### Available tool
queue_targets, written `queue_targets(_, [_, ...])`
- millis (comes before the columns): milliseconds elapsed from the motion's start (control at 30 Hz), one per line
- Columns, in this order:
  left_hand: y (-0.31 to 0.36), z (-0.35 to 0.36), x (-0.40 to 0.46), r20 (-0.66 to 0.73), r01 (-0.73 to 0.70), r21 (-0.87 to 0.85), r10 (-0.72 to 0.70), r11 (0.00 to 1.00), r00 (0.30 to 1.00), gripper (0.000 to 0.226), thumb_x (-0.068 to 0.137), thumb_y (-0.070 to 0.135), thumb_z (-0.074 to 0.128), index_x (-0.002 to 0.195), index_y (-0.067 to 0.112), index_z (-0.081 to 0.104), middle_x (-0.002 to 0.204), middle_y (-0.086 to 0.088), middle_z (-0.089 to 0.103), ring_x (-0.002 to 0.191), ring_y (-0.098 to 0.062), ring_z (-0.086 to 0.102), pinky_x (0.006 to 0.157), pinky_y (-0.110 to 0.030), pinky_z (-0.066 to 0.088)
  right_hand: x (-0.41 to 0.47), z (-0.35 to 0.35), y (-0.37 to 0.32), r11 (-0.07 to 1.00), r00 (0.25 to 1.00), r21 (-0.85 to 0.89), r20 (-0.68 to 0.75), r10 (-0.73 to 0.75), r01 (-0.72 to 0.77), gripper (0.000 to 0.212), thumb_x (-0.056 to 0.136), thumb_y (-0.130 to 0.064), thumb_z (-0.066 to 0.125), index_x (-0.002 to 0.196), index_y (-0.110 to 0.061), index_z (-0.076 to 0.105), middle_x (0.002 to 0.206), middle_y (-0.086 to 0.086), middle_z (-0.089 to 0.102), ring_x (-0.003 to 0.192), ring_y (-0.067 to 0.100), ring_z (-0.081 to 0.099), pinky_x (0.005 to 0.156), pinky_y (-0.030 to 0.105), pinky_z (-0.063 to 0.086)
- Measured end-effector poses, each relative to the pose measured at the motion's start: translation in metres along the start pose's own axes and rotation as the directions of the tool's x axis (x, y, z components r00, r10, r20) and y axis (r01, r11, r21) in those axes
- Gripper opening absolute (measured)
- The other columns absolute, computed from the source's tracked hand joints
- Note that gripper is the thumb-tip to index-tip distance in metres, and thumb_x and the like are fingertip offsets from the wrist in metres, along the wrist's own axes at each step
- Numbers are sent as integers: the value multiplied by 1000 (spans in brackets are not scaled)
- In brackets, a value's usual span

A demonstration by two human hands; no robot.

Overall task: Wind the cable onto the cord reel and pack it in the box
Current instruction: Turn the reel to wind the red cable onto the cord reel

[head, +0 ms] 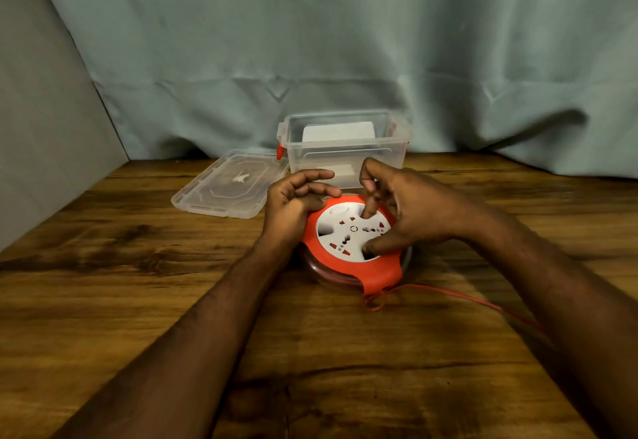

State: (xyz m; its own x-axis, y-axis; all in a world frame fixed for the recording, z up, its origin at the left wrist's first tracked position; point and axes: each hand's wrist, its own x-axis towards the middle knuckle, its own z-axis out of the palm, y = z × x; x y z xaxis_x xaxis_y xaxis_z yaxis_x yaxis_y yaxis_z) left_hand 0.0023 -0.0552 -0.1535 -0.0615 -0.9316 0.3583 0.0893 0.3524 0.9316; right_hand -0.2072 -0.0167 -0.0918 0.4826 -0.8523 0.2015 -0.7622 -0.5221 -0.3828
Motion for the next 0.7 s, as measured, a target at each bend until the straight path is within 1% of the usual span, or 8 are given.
queue_targets(33, [0,0,0,-2,-1,4,1,1000,1000,46,81,-20,49,115,3,70,95,-18,76,89,-25,74,74,-31,61,0,1,-2,1000,1000,-19,4,12,-12,69,53,-49,95,91,-38,38,88,-16,72,84,9,69,68,43,58])
queue_targets(100, [0,0,0,-9,0,10,0,1000,1000,46,81,-21,49,115,2,70,94,-17,76,87,-24,74,76,-31,61,2,4,-3,997,1000,-76,5,21,-20,62,54,-54,92,88,-34,44,83,-14,70,75,7,66,61,39,55])
queue_targets(200, [0,2,0,-23,9,8,-9,1000,1000,47,80,-22,49,115,0,69,92,-18,76,85,-23,73,76,-29,60,3,8,-5,986,1000,-164,3,28,-27,54,57,-58,88,78,-24,52,73,-8,66,65,8,56,56,34,45])
queue_targets(300, [0,2,0,-31,10,14,-10,1000,999,47,79,-23,48,113,1,70,91,-16,76,83,-20,74,74,-27,59,3,9,-11,972,1000,-234,-5,26,-27,53,62,-60,88,70,-21,53,62,-7,58,59,8,48,53,30,34])
queue_targets(367, [1,2,0,-35,9,20,-8,1000,999,46,79,-22,49,113,1,70,90,-16,76,83,-19,74,74,-26,59,3,9,-15,969,1000,-247,-7,31,-31,52,63,-61,88,65,-22,53,59,-8,55,58,6,46,54,29,32])
queue_targets(467, [2,3,-1,-41,10,19,-9,1000,999,46,79,-23,49,113,-1,70,90,-17,75,83,-19,74,75,-26,59,6,14,-16,968,999,-249,-33,34,-41,54,63,-64,85,61,-21,51,56,-9,52,57,5,45,55,29,30])
queue_targets(567, [1,2,-1,-49,11,24,-10,1000,999,42,82,-20,53,113,2,71,93,-17,76,87,-22,75,78,-29,60,7,19,-15,966,999,-257,-38,18,-27,52,66,-67,80,64,-22,56,60,-11,54,60,5,47,55,28,30])
queue_targets(700, [4,-2,1,-68,78,-15,-79,997,995,38,83,-13,67,114,7,72,100,-11,78,93,-20,75,81,-32,62,4,20,-13,977,999,-212,-51,19,-29,45,67,-66,79,72,-24,63,64,-12,59,62,5,53,55,28,39])
